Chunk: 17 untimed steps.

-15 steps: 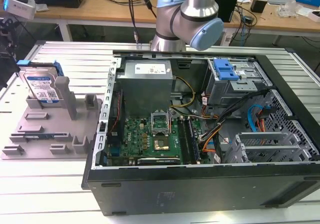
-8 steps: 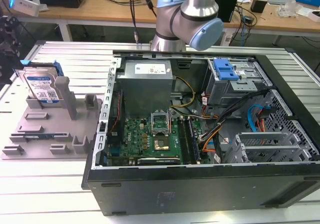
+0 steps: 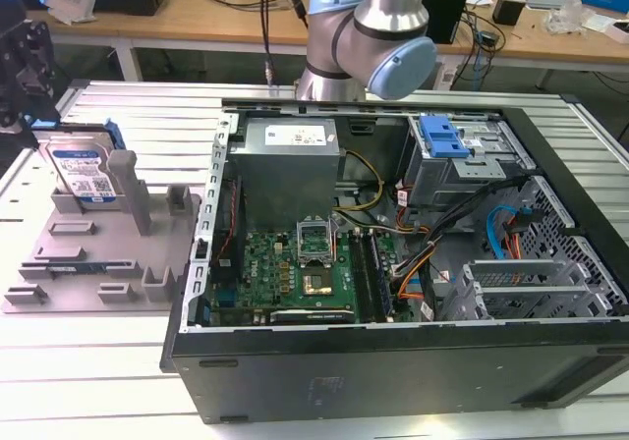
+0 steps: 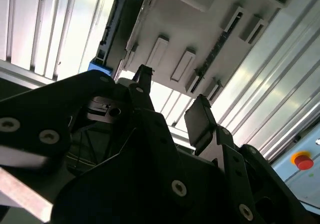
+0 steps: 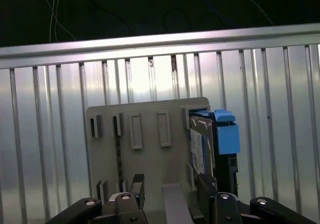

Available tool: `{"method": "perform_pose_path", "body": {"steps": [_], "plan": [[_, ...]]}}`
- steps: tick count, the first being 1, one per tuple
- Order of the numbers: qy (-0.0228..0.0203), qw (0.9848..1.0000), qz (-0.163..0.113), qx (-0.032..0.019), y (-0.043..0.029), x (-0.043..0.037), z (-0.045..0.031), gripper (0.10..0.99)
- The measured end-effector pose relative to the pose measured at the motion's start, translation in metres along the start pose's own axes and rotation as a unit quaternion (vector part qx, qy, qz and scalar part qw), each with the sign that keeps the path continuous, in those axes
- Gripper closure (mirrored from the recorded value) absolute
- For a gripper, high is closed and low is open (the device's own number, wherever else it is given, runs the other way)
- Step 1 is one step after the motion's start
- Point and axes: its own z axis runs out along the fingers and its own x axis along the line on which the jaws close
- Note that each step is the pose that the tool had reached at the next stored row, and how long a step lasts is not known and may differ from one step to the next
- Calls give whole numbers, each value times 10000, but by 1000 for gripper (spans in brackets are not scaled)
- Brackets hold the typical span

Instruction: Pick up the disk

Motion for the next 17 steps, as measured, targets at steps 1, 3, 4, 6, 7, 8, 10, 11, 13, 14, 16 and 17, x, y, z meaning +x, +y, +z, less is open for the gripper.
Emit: {"method": "perform_pose_path", "body": {"steps": [1,3,4,6,7,8,10,11,13,14,16,17], "plan": [[0,10000,-2,2,-1,-27,0,545],[0,10000,-3,12,4,-144,0,545],[2,10000,-3,27,13,-256,0,545],[3,10000,-2,54,23,-385,2,545],[5,10000,-4,65,26,-421,1,545],[11,10000,-5,89,42,-481,4,545],[13,9999,-12,104,122,-478,25,545],[13,9999,-17,104,138,-477,29,545],[14,9999,-35,103,168,-475,40,545],[14,9999,-45,103,182,-474,46,545],[14,9999,-70,103,207,-472,56,545],[14,9999,-93,103,222,-471,63,545]]}}
